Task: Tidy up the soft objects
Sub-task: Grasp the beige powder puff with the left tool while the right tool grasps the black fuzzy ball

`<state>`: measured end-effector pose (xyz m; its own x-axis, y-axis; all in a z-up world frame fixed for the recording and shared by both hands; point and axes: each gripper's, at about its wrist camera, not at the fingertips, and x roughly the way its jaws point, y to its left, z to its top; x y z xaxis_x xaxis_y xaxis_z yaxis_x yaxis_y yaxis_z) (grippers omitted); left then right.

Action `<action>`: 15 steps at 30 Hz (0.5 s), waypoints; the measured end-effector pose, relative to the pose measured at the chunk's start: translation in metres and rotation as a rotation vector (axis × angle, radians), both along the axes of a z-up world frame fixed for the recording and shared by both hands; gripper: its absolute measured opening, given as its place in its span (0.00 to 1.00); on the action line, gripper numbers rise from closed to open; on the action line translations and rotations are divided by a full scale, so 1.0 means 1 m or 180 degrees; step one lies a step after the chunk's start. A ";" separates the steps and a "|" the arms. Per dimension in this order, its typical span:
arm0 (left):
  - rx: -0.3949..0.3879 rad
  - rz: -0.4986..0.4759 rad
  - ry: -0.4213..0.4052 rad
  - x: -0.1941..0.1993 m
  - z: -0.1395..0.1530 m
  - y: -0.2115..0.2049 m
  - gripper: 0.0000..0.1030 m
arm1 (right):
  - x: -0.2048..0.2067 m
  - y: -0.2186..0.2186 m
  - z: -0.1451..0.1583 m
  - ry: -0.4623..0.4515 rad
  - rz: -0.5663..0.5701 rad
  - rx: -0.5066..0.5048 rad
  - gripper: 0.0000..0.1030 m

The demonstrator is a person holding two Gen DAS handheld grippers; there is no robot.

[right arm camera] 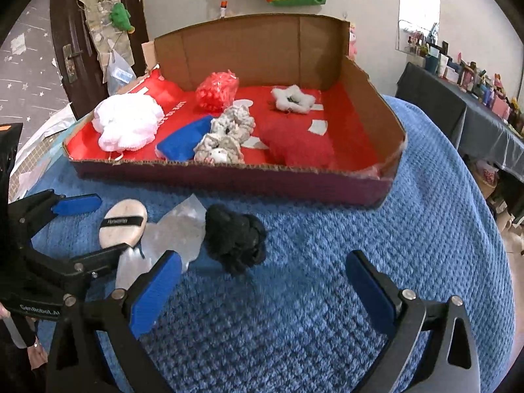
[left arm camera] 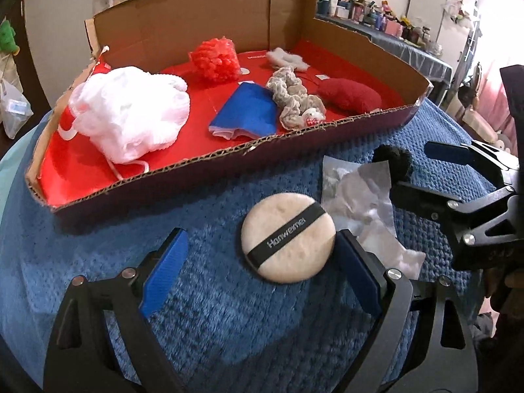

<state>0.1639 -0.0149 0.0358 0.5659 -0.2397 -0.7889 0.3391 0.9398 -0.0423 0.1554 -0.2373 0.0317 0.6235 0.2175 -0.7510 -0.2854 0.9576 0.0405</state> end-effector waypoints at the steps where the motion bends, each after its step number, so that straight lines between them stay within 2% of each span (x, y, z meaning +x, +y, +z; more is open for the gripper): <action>1: -0.0003 -0.0006 0.0003 0.001 -0.001 -0.001 0.87 | 0.002 0.000 0.001 0.0001 0.0004 0.0015 0.95; 3: -0.0033 -0.0029 -0.0013 0.001 -0.001 -0.002 0.87 | 0.005 0.000 0.002 0.0003 0.0014 0.0064 0.91; 5: -0.0098 -0.0078 -0.0031 -0.002 0.000 -0.003 0.80 | 0.009 -0.002 0.002 0.0012 0.0023 0.0151 0.87; 6: -0.0136 -0.0102 -0.0038 -0.002 0.000 -0.003 0.73 | 0.011 -0.003 0.002 0.0013 0.0037 0.0197 0.85; 8: -0.0217 -0.0140 -0.0038 -0.004 0.001 -0.003 0.61 | 0.013 -0.004 0.001 0.0034 0.0106 0.0326 0.70; 9: -0.0258 -0.0154 -0.0035 -0.005 0.001 -0.002 0.51 | 0.014 -0.004 0.001 0.0050 0.0136 0.0365 0.56; 11: -0.0327 -0.0161 -0.0037 -0.006 0.003 0.000 0.50 | 0.014 -0.004 -0.001 0.0079 0.0210 0.0491 0.33; 15: -0.0401 -0.0205 -0.0099 -0.014 0.011 0.001 0.48 | 0.001 -0.007 0.011 -0.0153 0.0219 0.0552 0.34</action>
